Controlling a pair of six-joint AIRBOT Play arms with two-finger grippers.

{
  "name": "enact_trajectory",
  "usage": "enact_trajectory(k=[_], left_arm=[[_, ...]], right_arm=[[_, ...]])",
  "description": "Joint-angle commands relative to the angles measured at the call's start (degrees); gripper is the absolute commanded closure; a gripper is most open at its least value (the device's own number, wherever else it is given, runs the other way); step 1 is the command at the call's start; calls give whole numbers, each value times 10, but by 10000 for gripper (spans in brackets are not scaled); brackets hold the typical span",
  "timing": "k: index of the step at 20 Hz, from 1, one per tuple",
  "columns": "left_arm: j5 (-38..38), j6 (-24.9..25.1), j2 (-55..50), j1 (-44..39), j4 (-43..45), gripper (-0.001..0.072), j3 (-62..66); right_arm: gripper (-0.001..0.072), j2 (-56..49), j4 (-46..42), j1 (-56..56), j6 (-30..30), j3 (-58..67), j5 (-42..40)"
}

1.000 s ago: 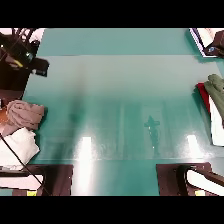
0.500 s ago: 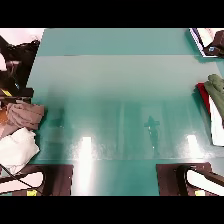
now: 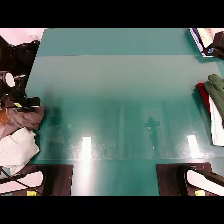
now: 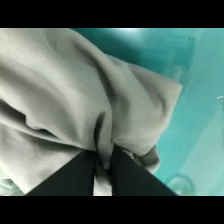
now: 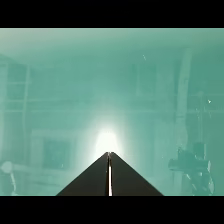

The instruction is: Fold the shirts.

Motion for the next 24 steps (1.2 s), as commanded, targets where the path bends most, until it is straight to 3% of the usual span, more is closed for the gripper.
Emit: enact_trajectory(k=[1, 6, 11, 16, 20, 22, 24], left_arm=[[10, 42, 24, -7, -86, 679, 40], [2, 106, 115, -117, -201, 679, 268], [-15, 156, 123, -258, -368, 679, 448], [-35, 160, 65, -376, -371, 678, 455], [-36, 170, -55, -377, -369, 669, 455], [-40, 168, -102, -352, -367, 83, 455], [-90, 138, -122, -297, -367, 62, 455]], right_arm=[[692, 2, 1, 1, 0, 7, -1], [692, 2, 1, 1, 0, 109, -17], [692, 2, 1, 1, 0, 196, -20], [692, 35, 1, 1, 0, 155, -37], [692, 64, 0, 1, 0, 117, -40], [692, 70, -1, 1, 0, 114, -41], [692, 70, -1, 1, 0, 114, -42]])
